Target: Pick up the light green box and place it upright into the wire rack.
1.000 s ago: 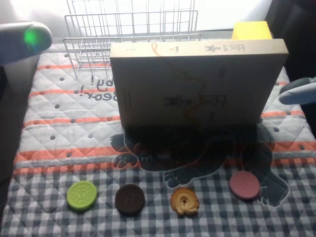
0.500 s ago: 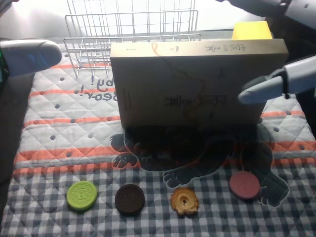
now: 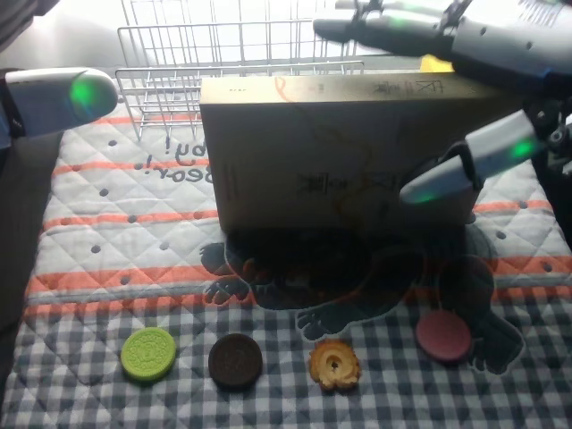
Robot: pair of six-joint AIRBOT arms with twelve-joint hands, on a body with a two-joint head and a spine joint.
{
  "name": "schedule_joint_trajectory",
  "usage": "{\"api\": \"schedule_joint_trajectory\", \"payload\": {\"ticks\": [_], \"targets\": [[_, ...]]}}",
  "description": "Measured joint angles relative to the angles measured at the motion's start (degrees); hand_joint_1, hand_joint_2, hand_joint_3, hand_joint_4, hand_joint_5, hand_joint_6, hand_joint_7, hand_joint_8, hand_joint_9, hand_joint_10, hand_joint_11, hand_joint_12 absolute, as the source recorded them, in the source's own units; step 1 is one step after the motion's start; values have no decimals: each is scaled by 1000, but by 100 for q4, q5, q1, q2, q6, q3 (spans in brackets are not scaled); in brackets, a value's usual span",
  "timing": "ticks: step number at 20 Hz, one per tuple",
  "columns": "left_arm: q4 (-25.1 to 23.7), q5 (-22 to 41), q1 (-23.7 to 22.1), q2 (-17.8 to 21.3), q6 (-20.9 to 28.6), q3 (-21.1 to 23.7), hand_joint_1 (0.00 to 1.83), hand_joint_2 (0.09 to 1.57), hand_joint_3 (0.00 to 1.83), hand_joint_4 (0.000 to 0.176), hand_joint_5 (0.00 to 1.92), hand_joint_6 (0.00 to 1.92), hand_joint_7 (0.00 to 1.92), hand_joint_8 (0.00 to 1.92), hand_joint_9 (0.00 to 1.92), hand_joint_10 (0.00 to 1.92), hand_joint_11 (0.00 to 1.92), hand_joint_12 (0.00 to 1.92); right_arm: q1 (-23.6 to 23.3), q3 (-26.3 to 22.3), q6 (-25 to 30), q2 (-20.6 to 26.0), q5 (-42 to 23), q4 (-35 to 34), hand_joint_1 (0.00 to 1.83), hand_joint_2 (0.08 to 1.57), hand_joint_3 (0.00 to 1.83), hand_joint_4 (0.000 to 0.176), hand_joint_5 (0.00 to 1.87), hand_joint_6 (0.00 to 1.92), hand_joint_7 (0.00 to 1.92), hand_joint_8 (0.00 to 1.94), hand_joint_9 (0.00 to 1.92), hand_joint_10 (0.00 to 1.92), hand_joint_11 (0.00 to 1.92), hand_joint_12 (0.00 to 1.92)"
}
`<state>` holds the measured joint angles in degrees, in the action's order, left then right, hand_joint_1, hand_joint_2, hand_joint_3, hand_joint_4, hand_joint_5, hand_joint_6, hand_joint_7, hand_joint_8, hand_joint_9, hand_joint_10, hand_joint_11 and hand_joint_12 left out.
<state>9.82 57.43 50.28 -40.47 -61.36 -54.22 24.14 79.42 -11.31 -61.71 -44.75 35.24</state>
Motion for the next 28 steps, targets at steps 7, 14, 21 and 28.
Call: {"api": "schedule_joint_trajectory", "payload": {"ticks": [7, 14, 21, 28], "targets": [[17, 39, 0, 2, 129, 0, 683, 823, 3, 176, 37, 9, 0, 0, 0, 0, 33, 15, 341, 22, 70, -4, -70, -494, 832, 777, 2, 125, 225, 4, 414, 11, 572, 46, 469, 813], [-7, 136, 33, 4, 251, 0, 677, 843, 7, 176, 52, 9, 0, 0, 0, 0, 0, 0, 721, 76, 42, -131, -461, -1126, 855, 863, 1, 31, 517, 8, 586, 14, 628, 0, 135, 1354], [-13, 149, 35, 2, 256, -7, 663, 853, 6, 176, 62, 5, 0, 0, 0, 0, 22, 10, 756, 389, 717, -345, -625, -984, 1281, 1025, 4, 0, 1071, 699, 1316, 482, 1411, 168, 965, 1369], [-24, 105, -55, -48, 278, -76, 736, 861, 3, 176, 110, 17, 0, 0, 0, 0, 0, 1, 96, 632, 1788, -400, -326, 525, 1286, 1069, 0, 0, 1103, 523, 1133, 977, 1357, 1178, 1281, 1588]]}}
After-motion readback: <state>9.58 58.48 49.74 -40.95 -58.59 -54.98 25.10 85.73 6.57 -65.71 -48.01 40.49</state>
